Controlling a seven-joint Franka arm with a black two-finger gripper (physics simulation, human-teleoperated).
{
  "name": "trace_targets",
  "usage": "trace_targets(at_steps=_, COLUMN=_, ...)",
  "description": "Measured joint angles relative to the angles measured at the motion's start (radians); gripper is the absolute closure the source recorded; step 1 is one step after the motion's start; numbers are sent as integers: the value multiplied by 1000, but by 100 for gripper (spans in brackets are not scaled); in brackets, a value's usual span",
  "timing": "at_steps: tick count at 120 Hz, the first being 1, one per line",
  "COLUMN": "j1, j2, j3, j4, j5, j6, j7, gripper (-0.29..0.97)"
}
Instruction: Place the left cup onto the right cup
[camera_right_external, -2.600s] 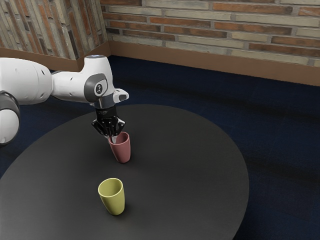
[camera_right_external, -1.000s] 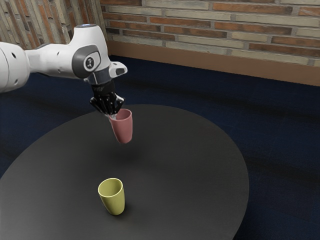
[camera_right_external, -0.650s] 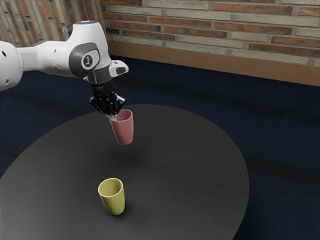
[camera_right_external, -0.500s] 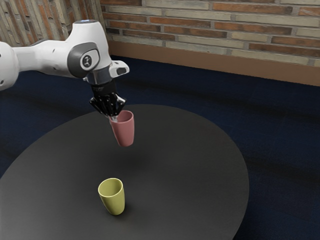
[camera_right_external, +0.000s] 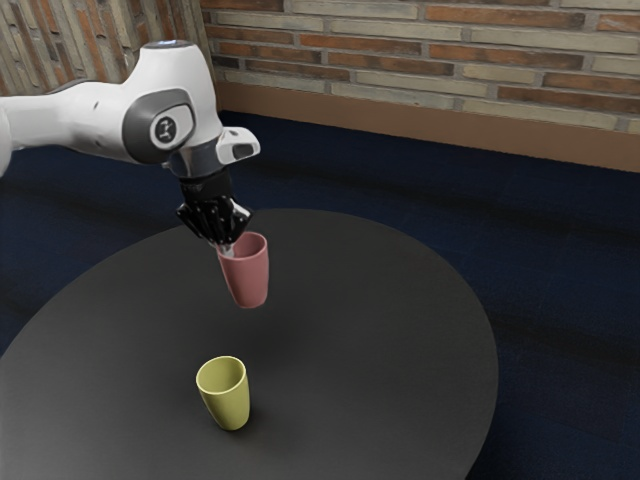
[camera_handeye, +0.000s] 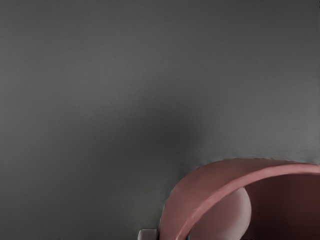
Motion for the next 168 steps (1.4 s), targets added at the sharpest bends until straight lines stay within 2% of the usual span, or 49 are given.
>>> trace_targets(at_steps=112, j1=2, j2=-168, j3=-17, j4=-203, j5=0, j6=2, j7=-2, gripper=79)
trace_targets(at_steps=168, j1=2, j2=-243, j3=-52, j4=-276, j5=0, j6=8, j7=-7, gripper=79)
